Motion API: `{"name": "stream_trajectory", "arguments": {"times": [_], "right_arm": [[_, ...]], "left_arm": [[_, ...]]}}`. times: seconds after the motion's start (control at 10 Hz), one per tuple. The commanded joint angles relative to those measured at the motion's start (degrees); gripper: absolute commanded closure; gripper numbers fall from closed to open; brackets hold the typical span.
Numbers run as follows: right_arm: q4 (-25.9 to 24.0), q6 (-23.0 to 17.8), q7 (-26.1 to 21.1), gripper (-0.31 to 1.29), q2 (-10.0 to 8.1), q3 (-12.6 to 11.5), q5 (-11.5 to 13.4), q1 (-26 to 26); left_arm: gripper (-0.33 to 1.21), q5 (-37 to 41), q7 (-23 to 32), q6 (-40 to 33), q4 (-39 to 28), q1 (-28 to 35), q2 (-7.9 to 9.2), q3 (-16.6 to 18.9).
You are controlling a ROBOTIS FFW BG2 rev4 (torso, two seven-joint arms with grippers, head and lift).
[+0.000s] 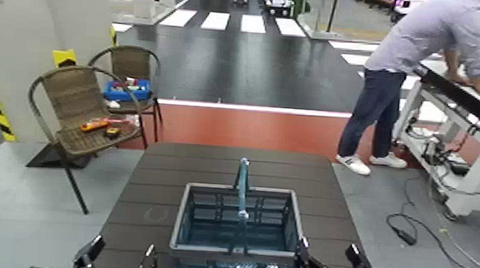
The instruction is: Place the crate on the table.
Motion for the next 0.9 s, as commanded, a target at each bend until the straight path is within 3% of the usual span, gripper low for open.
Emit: {"name": "stream_trajectory", "arguments": {"times": [0.1,0.9], "right_arm": [[0.00,0.00,0.00,0.15,0.05,0.00,0.00,0.09],[-0.26,0.53,0.00,0.15,-0.04,0.00,-0.09,0.09]], "left_arm": [[0.10,-1.34,0.18,-0.65,-0.34,0.34,0.03,-0.11],[0.10,-1.95,1.06,-1.62,-0.08,0.25,-0.14,-0.11]]}}
